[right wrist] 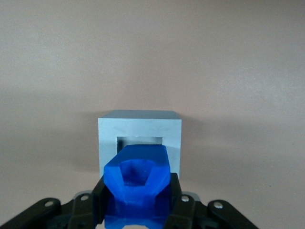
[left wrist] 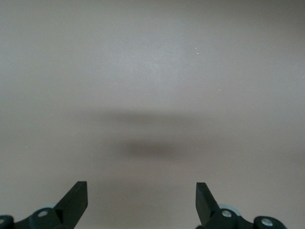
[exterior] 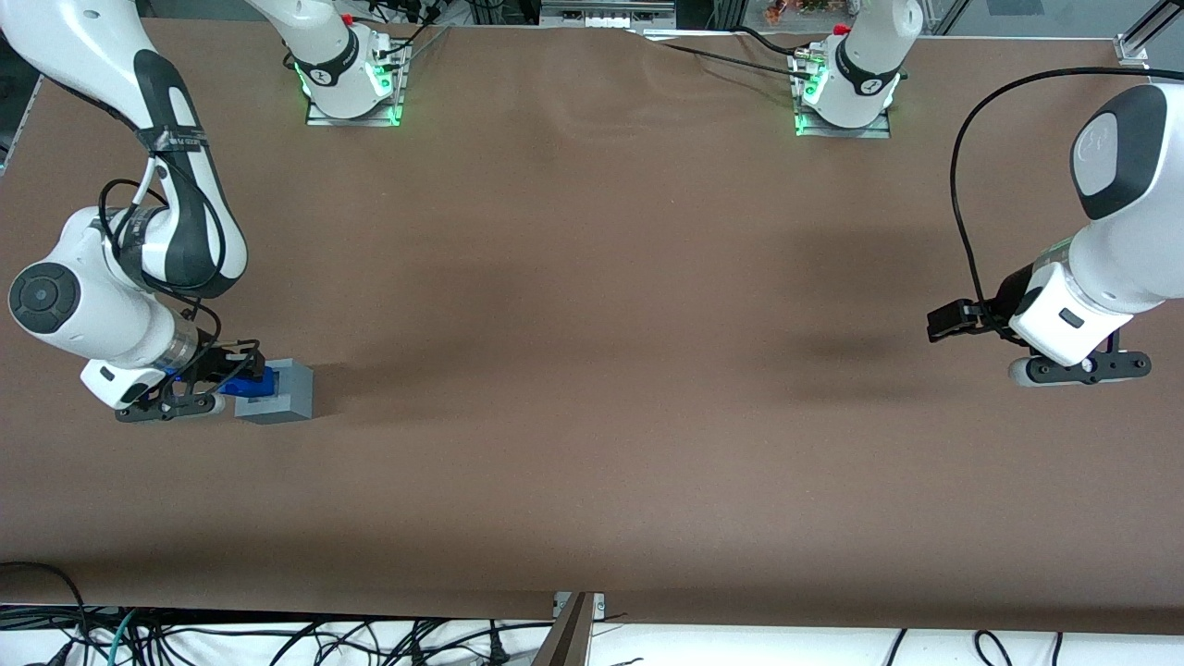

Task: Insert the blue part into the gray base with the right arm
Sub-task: 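Lower the blue block into the gray base's square opening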

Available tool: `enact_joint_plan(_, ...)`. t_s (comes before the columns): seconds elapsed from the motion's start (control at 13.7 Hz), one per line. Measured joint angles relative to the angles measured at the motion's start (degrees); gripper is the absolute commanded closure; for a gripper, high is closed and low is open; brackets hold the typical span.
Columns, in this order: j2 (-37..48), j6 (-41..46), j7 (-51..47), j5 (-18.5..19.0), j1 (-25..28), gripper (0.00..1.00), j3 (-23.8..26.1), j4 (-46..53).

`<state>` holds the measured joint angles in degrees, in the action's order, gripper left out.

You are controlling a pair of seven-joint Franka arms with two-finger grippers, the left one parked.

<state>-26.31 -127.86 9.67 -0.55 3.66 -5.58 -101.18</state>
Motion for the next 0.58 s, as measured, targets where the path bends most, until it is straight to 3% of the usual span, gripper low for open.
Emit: enact_joint_plan(0.58,-0.6,-1.1,-0.5,-0.9,0.4,0.75,0.0,0.0)
